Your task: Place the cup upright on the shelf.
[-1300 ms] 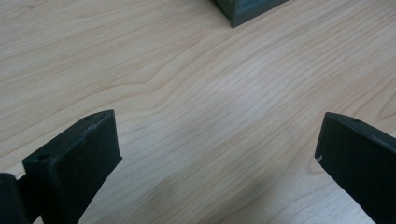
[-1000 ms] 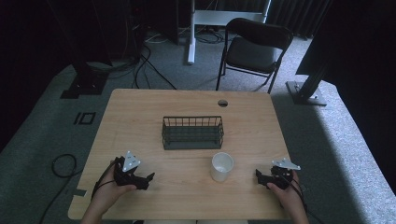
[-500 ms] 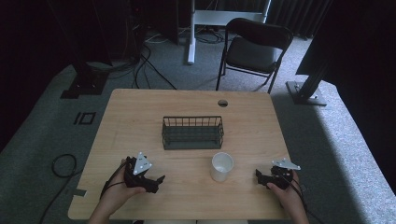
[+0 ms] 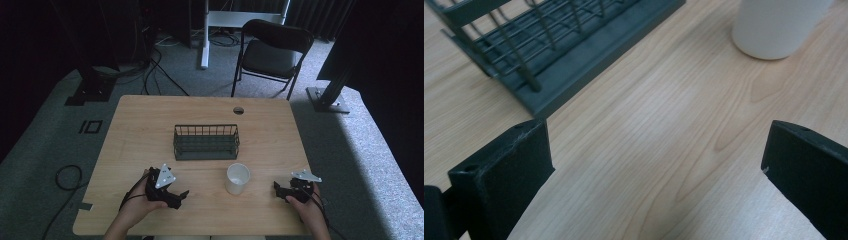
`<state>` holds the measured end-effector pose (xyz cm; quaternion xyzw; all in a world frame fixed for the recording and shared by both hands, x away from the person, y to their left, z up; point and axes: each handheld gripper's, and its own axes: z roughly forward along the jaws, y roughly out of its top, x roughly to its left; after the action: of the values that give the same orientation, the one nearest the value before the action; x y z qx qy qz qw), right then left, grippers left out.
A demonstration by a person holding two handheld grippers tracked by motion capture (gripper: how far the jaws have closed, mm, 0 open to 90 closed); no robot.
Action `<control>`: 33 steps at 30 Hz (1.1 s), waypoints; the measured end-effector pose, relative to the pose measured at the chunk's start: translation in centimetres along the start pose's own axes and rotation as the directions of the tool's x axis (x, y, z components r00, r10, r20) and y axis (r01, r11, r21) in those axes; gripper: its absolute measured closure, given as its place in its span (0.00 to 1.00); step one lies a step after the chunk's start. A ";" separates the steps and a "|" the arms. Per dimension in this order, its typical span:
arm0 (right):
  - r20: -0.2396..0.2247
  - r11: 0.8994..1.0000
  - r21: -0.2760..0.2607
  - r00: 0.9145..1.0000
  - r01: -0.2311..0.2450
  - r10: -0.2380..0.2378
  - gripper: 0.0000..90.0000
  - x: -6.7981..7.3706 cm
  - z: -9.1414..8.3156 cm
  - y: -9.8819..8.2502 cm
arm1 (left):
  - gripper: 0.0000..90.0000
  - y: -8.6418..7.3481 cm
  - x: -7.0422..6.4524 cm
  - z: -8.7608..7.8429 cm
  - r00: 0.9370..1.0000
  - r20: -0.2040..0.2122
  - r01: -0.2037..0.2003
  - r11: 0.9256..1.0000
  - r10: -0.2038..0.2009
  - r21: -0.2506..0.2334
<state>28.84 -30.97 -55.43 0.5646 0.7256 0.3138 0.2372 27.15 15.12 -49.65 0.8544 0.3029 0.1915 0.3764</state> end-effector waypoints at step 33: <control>0.000 1.000 0.000 1.000 0.000 0.000 0.12 0.0 0.0 0.0 | 0.00 5.1 -4.6 3.4 0.985 0.157 -0.049 0.993 0.065 -0.108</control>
<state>28.84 -30.97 -55.43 0.5648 0.7255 0.3138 0.2369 27.52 7.64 -48.43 0.8547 0.2367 0.1483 0.4377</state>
